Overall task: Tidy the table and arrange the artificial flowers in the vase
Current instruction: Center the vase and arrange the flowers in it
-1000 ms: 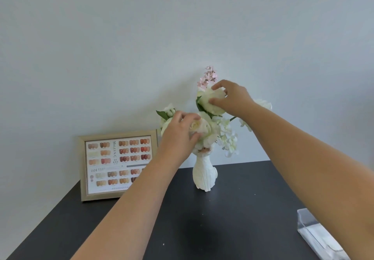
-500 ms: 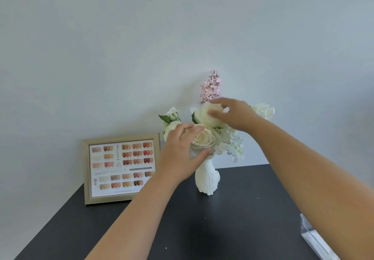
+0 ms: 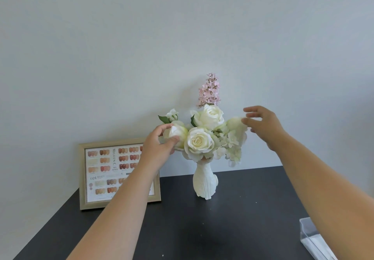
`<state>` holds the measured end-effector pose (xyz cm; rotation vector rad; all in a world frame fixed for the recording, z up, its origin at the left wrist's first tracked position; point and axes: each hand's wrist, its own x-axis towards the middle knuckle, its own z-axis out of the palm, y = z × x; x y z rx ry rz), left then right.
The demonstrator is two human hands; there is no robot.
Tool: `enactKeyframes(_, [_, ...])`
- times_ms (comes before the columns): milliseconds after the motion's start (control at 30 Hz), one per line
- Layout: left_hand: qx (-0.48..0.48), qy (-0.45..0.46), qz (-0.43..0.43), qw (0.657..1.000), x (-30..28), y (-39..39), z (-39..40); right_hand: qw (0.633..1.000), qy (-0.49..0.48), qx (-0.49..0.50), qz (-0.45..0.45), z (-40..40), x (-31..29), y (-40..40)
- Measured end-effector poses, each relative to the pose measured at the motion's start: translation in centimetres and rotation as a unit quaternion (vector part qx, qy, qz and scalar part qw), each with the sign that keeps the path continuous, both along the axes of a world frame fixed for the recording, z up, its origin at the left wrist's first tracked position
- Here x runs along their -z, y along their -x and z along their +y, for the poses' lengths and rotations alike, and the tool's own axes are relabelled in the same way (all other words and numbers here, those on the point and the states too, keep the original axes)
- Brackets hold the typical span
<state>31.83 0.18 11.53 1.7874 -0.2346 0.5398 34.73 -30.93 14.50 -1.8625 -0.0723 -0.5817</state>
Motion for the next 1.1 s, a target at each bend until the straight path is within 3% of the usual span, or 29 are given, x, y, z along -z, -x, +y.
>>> enactKeyframes(200, [-0.058, -0.101, -0.026, 0.993, -1.1, -1.4, -1.1, 0.987, 0.158, -0.016, 0.039, 2.9, -0.9, -0.7])
enactKeyframes(400, [-0.052, -0.114, -0.044, 0.991, -1.1, -1.3, -1.9, 0.991, 0.115, -0.019, 0.062, 3.6, 0.5, -0.6])
enactKeyframes(567, [-0.078, -0.191, -0.094, 0.974, -1.2, -1.0, -0.5, 0.993, 0.091, -0.04, 0.057, 2.5, 0.4, -0.2])
enactKeyframes(667, [-0.125, -0.06, -0.079, 0.987, -2.0, -1.6, 1.9, 0.995, 0.079, -0.036, 0.04, 2.1, 0.8, -0.1])
enactKeyframes(767, [-0.081, 0.017, 0.085, 0.993, -2.2, -3.0, 2.9, 0.995, 0.082, -0.033, 0.048, 2.2, 1.4, -0.2])
enactKeyframes(867, [0.04, 0.072, 0.223, 0.971, -2.8, -3.9, 1.9, 0.991, 0.019, -0.094, 0.098, 2.7, 1.9, 0.0])
enactKeyframes(967, [0.077, 0.072, 0.206, 0.973, -4.3, -5.3, 1.0, 0.983, -0.021, -0.126, 0.134, 3.3, 2.3, 0.1])
enactKeyframes(1100, [0.056, 0.04, 0.17, 0.983, -6.1, -7.1, 0.2, 0.986, -0.037, -0.12, 0.11, 3.7, 2.7, -0.1])
